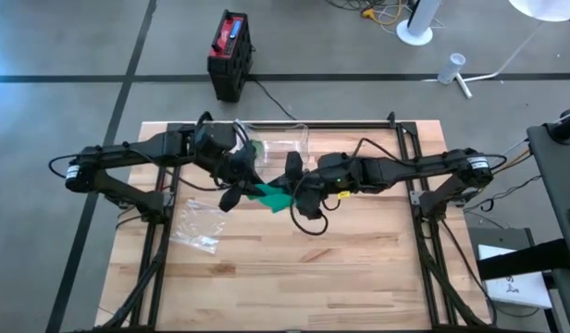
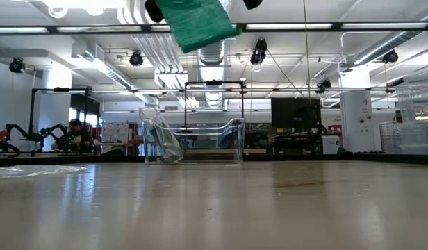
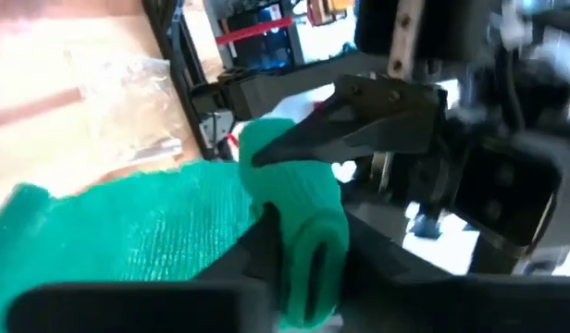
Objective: Roll bandage
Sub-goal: Roll the blue bandage
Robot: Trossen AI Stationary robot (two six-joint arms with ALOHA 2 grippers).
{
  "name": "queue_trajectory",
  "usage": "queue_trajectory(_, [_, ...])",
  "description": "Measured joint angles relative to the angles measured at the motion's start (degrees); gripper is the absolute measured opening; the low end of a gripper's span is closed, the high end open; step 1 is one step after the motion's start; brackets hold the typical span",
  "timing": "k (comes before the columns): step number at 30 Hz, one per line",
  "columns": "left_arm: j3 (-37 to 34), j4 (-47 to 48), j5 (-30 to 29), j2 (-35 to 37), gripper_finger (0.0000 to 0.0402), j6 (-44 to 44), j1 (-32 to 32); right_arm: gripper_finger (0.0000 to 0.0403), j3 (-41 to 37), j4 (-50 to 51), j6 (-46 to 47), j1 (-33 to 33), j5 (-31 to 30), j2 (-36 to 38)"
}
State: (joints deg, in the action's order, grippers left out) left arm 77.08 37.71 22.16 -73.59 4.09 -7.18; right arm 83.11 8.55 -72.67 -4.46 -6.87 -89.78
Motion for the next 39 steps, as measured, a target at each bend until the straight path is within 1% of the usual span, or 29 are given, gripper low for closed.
queue_trajectory(2, [0.0,0.1,-2.2,0.1,0.0027,-1.1,0.0,0.0108,0.0,0.5,6.1,0.2,-0.2,0.1])
queue_trajectory(4, [0.0,0.3,-5.0,0.3,0.0015,-2.2,0.0,0.0143,0.0,0.8,12.6,0.6,-0.2,0.1])
queue_trajectory(7, [0.0,1.1,-11.2,0.5,0.003,-4.0,0.0,0.0193,0.1,0.6,23.5,1.9,0.6,0.2])
queue_trajectory(10, [-0.1,2.5,-18.2,0.4,0.0038,-5.8,0.2,0.0234,0.6,-0.4,32.3,3.6,3.3,0.5])
queue_trajectory(13, [-0.1,3.2,-23.9,0.5,0.0026,-8.2,0.3,0.0264,2.7,1.6,41.7,5.9,4.2,0.4])
queue_trajectory(15, [-0.1,3.1,-24.9,0.5,0.0015,-10.1,0.4,0.0276,3.7,3.0,47.9,7.7,6.7,0.1])
queue_trajectory(18, [-0.1,2.2,-25.3,0.5,0.0014,-15.1,0.7,0.0284,4.8,5.4,53.9,10.3,11.8,-1.4])
queue_trajectory(21, [-0.1,2.2,-26.4,0.5,0.002,-20.6,1.4,0.028,6.4,9.3,58.1,12.3,14.5,-3.0])
queue_trajectory(23, [-0.1,2.2,-29.1,0.5,0.0024,-24.0,1.9,0.0272,7.4,10.7,60.6,13.2,16.2,-3.7])
queue_trajectory(25, [-0.1,2.0,-32.2,0.5,0.0023,-26.9,2.6,0.0261,8.0,11.0,62.5,13.8,16.4,-4.1])
queue_trajectory(28, [-0.1,1.9,-36.2,0.5,0.0016,-29.7,3.4,0.024,8.1,11.4,62.8,14.0,16.3,-4.1])
queue_trajectory(31, [-0.1,1.7,-36.7,0.5,0.0017,-30.4,3.5,0.0212,8.3,11.3,62.6,14.0,16.1,-4.1])
queue_trajectory(34, [-0.1,1.1,-36.7,0.5,0.0027,-30.4,3.7,0.0176,8.3,11.4,60.9,14.0,15.6,-4.1])
queue_trajectory(39, [-0.1,-0.2,-37.3,0.5,0.0029,-29.7,3.7,0.0108,8.3,11.3,53.5,13.8,10.2,-4.1])
